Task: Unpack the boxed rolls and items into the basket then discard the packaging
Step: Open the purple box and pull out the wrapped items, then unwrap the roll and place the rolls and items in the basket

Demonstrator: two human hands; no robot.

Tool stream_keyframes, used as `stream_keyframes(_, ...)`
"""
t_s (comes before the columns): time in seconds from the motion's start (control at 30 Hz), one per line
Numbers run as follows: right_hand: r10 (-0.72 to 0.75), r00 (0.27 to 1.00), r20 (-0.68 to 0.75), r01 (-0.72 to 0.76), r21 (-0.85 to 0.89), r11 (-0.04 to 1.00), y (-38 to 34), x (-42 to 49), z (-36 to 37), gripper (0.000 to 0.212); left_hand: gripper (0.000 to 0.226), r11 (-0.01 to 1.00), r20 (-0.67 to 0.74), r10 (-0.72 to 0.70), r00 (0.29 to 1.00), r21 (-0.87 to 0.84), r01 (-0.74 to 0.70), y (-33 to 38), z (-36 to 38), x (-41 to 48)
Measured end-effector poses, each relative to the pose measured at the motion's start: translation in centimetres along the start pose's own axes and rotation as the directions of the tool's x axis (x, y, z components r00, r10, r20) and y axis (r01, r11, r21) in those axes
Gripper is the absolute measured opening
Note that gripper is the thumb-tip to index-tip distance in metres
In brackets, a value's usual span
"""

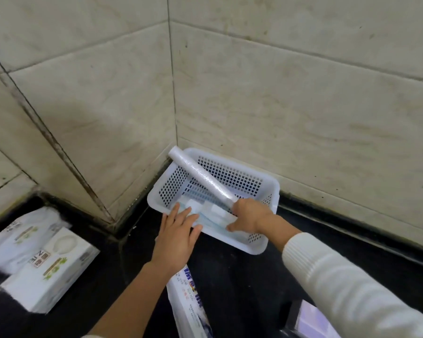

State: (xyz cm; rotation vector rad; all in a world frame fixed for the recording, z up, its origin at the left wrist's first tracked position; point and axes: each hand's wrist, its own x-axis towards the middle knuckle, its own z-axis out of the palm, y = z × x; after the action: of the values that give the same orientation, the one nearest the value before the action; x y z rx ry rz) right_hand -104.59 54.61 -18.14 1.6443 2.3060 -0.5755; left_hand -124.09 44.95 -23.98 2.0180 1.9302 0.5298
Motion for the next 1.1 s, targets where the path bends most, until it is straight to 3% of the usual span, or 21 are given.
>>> stream_keyframes(0.13,-0.042,0.999,0.018,0.042,-0.004,0.999,0.3,-0.7,0.2,0.050,0.043,0.999,0.016,-0.015,1.000,-0.034,0.015,0.2,-0.2,0.1)
stream_keyframes(0.2,-0.053,0.998,-0.025,0.055,0.064,0.996,0.2,-1.6,-0.1,0.047,0.043,0.991,0.017,-0.018,1.000,-0.131,0.020,0.3,-0.8,0.0)
stream_keyframes(0.27,-0.067,0.990,-0.126,0.092,0.207,0.974,-0.1,-2.9,-0.5,0.037,0.042,0.963,-0.075,-0.058,0.995,-0.266,0.036,0.3,-1.7,-0.8)
stream_keyframes(0.4,-0.065,0.948,-0.311,0.217,0.486,0.846,-1.7,-6.7,-0.1,0.009,0.032,0.858,-0.277,-0.380,0.882,-0.463,0.225,0.1,-2.3,-5.3)
stream_keyframes(0.53,-0.138,0.974,-0.182,0.222,0.617,0.755,-4.5,-10.6,4.2,0.011,0.025,0.685,-0.133,-0.585,0.800,-0.609,0.400,0.1,-0.6,-11.6)
stream_keyframes(0.7,-0.258,0.964,-0.067,0.256,0.499,0.828,-8.3,-14.1,10.4,0.012,0.025,0.600,0.081,-0.565,0.821,-0.643,0.477,0.6,0.7,-15.4)
stream_keyframes(0.83,-0.369,0.928,-0.059,0.372,0.066,0.926,-10.1,-15.6,12.5,0.027,0.028,0.562,0.242,-0.534,0.810,-0.613,0.554,0.2,0.7,-15.5)
stream_keyframes(0.93,-0.367,0.924,-0.110,0.351,-0.138,0.926,-10.4,-15.7,12.4,0.028,0.035,0.649,0.309,-0.491,0.814,-0.494,0.579,-0.2,1.4,-15.6)
stream_keyframes(1.1,-0.213,0.970,-0.120,0.181,-0.231,0.956,-10.6,-14.5,12.2,0.029,0.048,0.817,0.271,-0.415,0.869,-0.309,0.486,-0.2,2.2,-15.5)
